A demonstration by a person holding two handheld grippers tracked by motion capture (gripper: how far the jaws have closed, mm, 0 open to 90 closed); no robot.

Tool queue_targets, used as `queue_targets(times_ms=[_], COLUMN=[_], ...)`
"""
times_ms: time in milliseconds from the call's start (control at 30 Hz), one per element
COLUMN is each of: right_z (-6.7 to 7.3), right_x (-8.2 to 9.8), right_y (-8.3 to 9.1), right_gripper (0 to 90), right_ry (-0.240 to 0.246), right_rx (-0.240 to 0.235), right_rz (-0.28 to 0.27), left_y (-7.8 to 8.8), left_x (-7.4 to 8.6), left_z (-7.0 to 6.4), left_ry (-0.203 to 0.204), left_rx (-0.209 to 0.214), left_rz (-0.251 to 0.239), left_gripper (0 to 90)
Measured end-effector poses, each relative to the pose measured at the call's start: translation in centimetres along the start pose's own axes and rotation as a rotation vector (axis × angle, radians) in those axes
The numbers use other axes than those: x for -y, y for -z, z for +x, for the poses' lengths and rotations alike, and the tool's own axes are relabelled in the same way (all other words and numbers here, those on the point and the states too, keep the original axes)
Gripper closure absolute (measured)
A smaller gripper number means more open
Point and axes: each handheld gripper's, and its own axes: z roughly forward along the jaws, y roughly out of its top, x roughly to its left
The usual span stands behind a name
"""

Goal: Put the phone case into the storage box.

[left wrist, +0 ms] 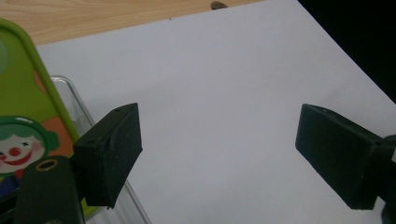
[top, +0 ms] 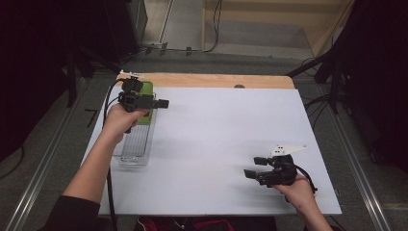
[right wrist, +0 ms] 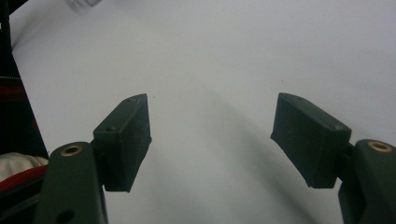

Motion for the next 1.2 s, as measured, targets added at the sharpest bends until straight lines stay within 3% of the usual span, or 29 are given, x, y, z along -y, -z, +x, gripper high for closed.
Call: queue_targets(times_ms=[200,567,800,900,967,1200], right_z=[0.0,-0.1,-0.1,-0.1,-0.1,-0.5], right_x=[0.0,0.0,0.0,0.0,0.0,0.0], right_y=[0.0,0.0,0.1,0.1,0.2,0.5], right_gripper=[26.2,26.3,26.2,26.3,26.2,26.2], right_ry=[-0.001,-0.001,-0.005,-0.004,-0.006,-0.015], right_rx=[0.000,0.001,0.001,0.002,0.000,0.006], right_rz=[0.000,-0.002,-0.003,-0.002,0.000,0.000], left_y=[-0.2,-0.4,0.0,0.4,0.5,0.4], left_x=[0.8,1.9,2.8,3.4,3.7,5.2], left_z=[-0.5,-1.6,-2.7,-3.0,-3.3,-3.8], left_ry=[-0.020,-0.057,-0.095,-0.076,-0.086,-0.106], left_rx=[0.036,0.064,0.055,0.069,0.089,0.095], left_rz=[0.015,0.028,0.023,0.013,0.010,0.017], left_gripper=[14.9,14.9,14.9,16.1,16.1,16.0])
